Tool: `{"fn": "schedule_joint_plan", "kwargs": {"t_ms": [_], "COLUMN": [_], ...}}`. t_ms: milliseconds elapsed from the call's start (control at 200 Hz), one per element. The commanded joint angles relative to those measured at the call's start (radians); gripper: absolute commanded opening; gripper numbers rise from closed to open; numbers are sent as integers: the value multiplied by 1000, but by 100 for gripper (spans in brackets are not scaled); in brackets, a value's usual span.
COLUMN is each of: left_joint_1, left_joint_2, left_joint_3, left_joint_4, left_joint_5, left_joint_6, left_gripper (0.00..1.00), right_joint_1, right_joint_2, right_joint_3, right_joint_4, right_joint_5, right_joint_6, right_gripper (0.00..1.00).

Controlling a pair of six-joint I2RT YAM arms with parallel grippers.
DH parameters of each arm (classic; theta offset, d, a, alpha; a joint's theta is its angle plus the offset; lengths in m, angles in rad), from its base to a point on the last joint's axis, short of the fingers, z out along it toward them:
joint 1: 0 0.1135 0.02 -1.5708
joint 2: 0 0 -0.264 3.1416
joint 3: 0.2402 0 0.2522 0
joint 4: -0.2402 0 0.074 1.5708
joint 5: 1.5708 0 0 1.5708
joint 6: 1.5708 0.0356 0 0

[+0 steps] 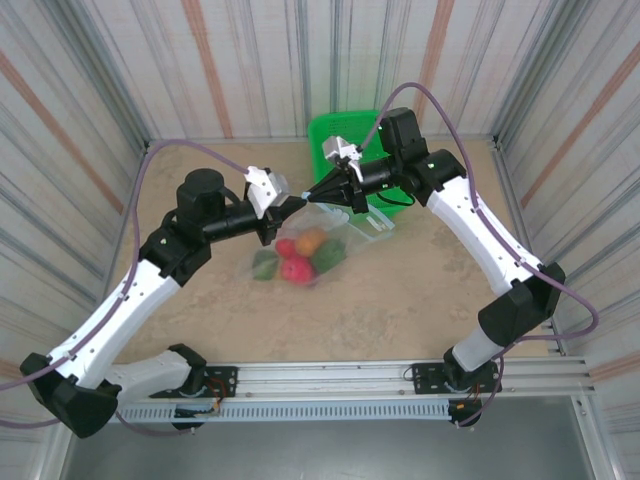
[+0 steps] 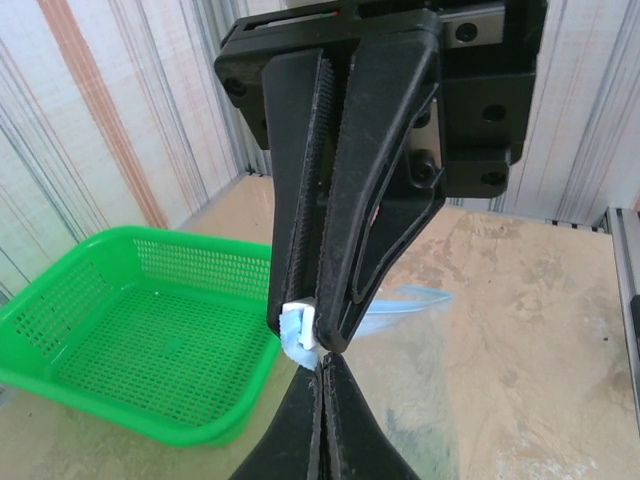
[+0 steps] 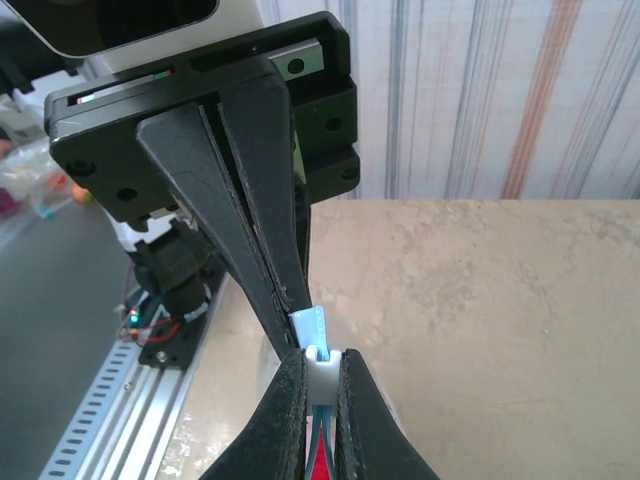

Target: Place the food in the zip-top bag and seal the zipper

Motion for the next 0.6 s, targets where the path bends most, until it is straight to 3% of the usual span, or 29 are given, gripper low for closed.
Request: {"fn": "schedule_joint_plan", "kwargs": {"t_ms": [0,240,451,596], "left_joint_1": [5,20,79,122], "left_joint_2": [-52,-132,-194,-223], "left_joint_3": [-48,-126,-181,-216], "left_joint_4": [130,205,251,265], "left_joint_5": [3,-69,-70,-56], "left_joint_6": [-58,-99,-163,-200], "left_gripper": [0,0,0,0], "right_joint_1": [8,8,14,14], "right_joint_2": [-31,-68,-121,-145], "right_joint_3": [-33,-129,-251,-302], "right_joint_4": [21,87,177,201], "right_joint_5": [73,130,234,241], "right_joint_6": [30,63,83,90], "right_gripper": [0,0,0,0]}}
